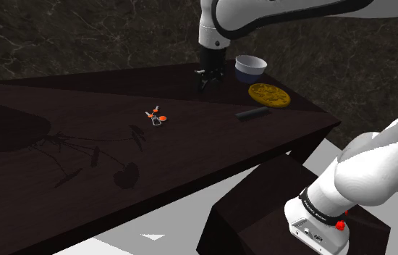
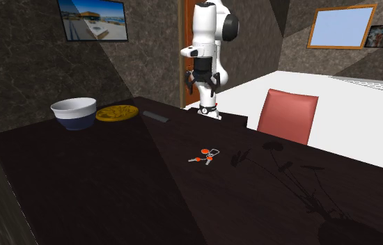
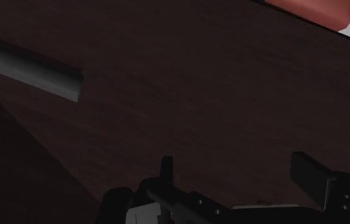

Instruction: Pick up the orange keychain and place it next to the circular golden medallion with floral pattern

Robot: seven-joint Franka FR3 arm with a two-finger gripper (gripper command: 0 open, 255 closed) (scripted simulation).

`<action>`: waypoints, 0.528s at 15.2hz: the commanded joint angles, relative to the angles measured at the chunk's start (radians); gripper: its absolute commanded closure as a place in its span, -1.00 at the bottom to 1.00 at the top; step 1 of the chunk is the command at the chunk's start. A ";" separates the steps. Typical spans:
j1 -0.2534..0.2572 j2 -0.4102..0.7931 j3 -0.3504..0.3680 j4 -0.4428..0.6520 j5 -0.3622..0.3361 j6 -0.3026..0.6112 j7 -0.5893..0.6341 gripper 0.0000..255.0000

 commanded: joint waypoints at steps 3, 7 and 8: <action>0.009 0.159 0.031 0.105 -0.038 0.044 0.066 -1.00; 0.028 0.320 0.047 0.232 -0.089 0.066 0.128 -1.00; 0.034 0.362 0.050 0.268 -0.102 0.068 0.143 -1.00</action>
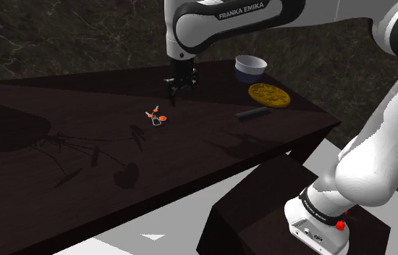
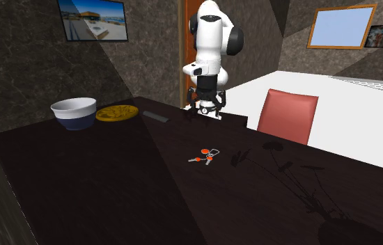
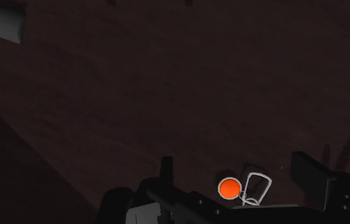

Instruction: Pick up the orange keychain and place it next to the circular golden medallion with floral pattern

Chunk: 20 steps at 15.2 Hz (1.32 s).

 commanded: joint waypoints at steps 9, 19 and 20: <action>0.101 0.436 -0.014 0.453 -0.121 -0.047 0.110 -1.00; 0.119 0.534 -0.027 0.482 -0.143 0.019 0.125 -1.00; 0.119 0.534 -0.027 0.482 -0.143 0.019 0.125 -1.00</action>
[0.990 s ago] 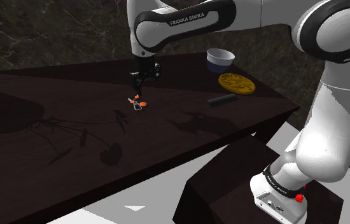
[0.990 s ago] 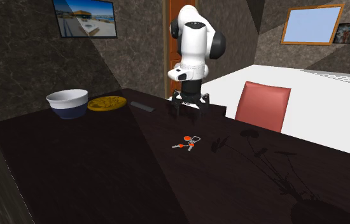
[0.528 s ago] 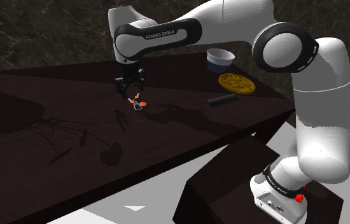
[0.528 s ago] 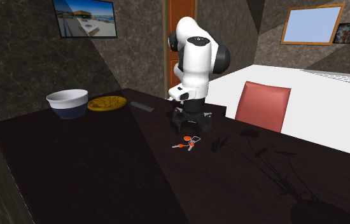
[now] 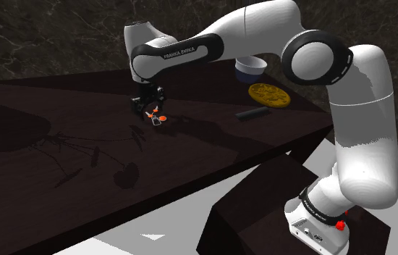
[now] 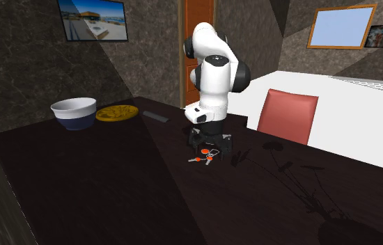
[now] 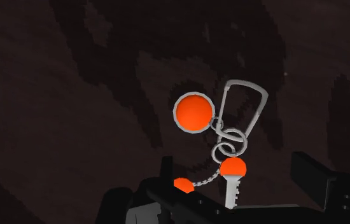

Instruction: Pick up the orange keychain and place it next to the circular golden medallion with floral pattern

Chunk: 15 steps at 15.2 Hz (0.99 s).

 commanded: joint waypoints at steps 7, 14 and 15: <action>-0.001 0.000 0.000 -0.006 0.000 0.006 0.000 1.00; 0.001 0.012 -0.002 0.009 -0.002 0.004 -0.001 1.00; 0.001 0.014 -0.002 0.014 -0.002 0.000 -0.002 1.00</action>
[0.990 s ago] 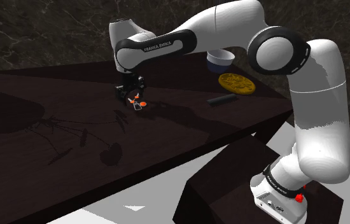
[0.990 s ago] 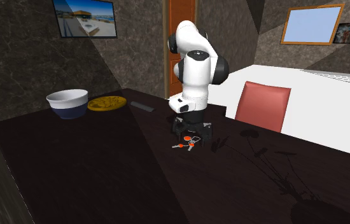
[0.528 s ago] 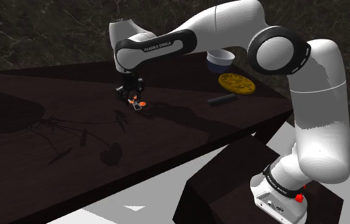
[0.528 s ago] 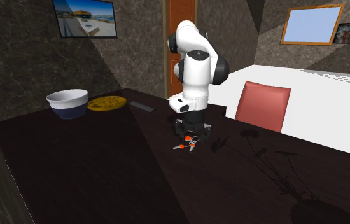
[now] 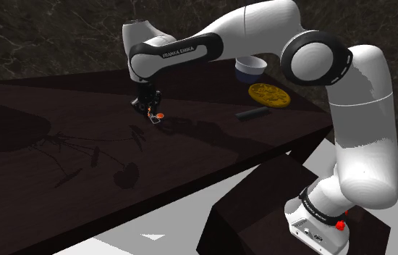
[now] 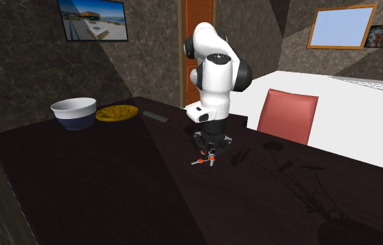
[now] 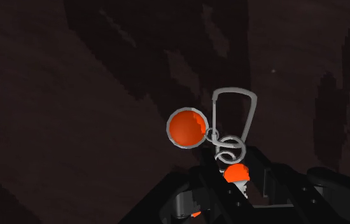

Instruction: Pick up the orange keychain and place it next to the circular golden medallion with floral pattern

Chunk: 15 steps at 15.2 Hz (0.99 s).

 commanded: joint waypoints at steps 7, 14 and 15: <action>-0.006 -0.030 0.000 0.020 0.006 -0.059 -0.004 1.00; -0.003 -0.050 0.004 0.083 0.013 -0.140 -0.012 1.00; -0.002 -0.052 0.004 0.094 0.014 -0.153 -0.013 1.00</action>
